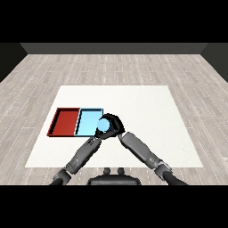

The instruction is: Pick the blue can and put it in the blue box

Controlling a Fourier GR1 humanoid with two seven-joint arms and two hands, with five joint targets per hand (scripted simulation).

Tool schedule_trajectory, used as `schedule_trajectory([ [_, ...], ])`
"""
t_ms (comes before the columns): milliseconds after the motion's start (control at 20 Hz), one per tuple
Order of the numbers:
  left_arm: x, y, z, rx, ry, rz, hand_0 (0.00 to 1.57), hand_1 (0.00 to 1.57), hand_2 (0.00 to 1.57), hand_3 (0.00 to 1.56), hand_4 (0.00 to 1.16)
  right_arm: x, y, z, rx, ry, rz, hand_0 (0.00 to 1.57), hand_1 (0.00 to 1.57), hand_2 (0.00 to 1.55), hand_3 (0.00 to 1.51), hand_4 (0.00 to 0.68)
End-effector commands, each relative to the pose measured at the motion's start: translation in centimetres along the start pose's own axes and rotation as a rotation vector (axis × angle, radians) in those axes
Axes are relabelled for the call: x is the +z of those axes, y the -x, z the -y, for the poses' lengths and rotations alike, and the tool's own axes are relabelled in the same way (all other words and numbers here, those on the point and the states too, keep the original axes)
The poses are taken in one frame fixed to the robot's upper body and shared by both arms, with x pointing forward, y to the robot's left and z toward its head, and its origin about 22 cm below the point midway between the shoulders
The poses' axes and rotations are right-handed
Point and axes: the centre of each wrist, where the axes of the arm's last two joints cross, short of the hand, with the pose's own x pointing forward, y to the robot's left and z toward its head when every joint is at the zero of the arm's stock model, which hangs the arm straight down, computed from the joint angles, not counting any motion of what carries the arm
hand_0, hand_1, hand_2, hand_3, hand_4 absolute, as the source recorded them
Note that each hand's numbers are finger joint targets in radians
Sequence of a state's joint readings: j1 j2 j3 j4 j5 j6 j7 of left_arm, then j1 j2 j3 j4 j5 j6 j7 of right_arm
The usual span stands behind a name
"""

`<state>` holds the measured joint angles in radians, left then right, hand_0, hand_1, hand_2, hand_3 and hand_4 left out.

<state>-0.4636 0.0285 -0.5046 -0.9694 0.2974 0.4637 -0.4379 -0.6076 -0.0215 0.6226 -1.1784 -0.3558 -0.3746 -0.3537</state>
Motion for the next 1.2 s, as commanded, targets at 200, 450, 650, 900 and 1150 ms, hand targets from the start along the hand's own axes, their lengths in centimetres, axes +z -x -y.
schedule_trajectory([
  [200, -0.2, -0.2, 0.9, 0.064, -0.008, -0.043, 1.57, 1.57, 1.52, 1.45, 1.1, 0.2, -0.7, 0.8, -0.116, 0.017, -0.04, 0.54, 0.54, 0.55, 0.0, 0.0],
  [450, 0.8, 1.2, -0.5, 0.046, 0.002, -0.055, 1.57, 1.57, 1.52, 1.45, 1.1, 0.5, -0.7, 0.8, -0.101, 0.025, -0.042, 0.0, 0.0, 0.0, 0.0, 0.0],
  [650, -1.3, -0.2, 0.5, 0.051, -0.008, -0.033, 1.57, 1.57, 1.55, 1.48, 1.14, 1.8, -0.5, 0.2, -0.098, 0.026, -0.026, 0.0, 0.0, 0.0, 0.0, 0.0],
  [900, -0.6, -0.2, 0.6, 0.007, -0.021, -0.018, 1.57, 1.57, 1.57, 1.5, 1.14, 0.8, -0.7, 2.7, -0.116, 0.049, -0.05, 0.0, 0.0, 0.0, 0.0, 0.0],
  [1150, 0.5, 1.1, 0.3, -0.009, -0.021, -0.028, 1.57, 1.57, 1.57, 1.51, 1.13, 1.7, -2.7, 2.8, -0.132, 0.065, -0.017, 0.0, 0.0, 0.0, 0.0, 0.0],
])
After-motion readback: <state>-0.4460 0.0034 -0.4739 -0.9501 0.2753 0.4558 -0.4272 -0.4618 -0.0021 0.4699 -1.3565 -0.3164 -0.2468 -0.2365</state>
